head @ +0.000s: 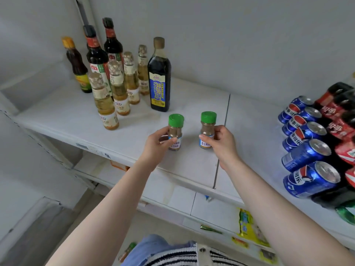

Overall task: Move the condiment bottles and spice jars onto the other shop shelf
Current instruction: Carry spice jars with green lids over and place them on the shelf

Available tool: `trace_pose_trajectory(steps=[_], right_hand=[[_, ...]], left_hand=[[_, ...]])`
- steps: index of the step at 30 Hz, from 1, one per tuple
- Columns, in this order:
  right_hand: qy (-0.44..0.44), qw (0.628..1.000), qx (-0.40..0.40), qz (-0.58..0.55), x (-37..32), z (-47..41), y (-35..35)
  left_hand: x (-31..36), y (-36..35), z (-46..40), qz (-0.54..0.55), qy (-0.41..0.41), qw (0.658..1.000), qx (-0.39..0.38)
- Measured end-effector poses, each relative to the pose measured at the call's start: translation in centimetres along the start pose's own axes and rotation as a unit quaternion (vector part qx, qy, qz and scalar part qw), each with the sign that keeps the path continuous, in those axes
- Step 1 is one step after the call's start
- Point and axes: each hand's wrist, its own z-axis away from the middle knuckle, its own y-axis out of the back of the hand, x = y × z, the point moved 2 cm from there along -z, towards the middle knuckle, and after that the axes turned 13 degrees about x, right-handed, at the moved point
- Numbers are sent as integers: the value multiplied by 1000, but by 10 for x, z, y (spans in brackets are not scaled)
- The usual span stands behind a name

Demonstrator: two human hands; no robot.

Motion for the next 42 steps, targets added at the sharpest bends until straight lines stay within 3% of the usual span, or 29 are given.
trace_pose_trajectory(steps=[9, 26, 42], right_hand=[[5, 1000, 9, -5, 13, -35, -7], [69, 989, 39, 128, 7, -148, -78], [105, 976, 42, 187, -2, -165, -101]], left_hand=[[-2, -6, -32, -17, -33, 999, -30], [-13, -4, -49, -5, -57, 997, -61], [-11, -10, -53, -3, -56, 996, -63]])
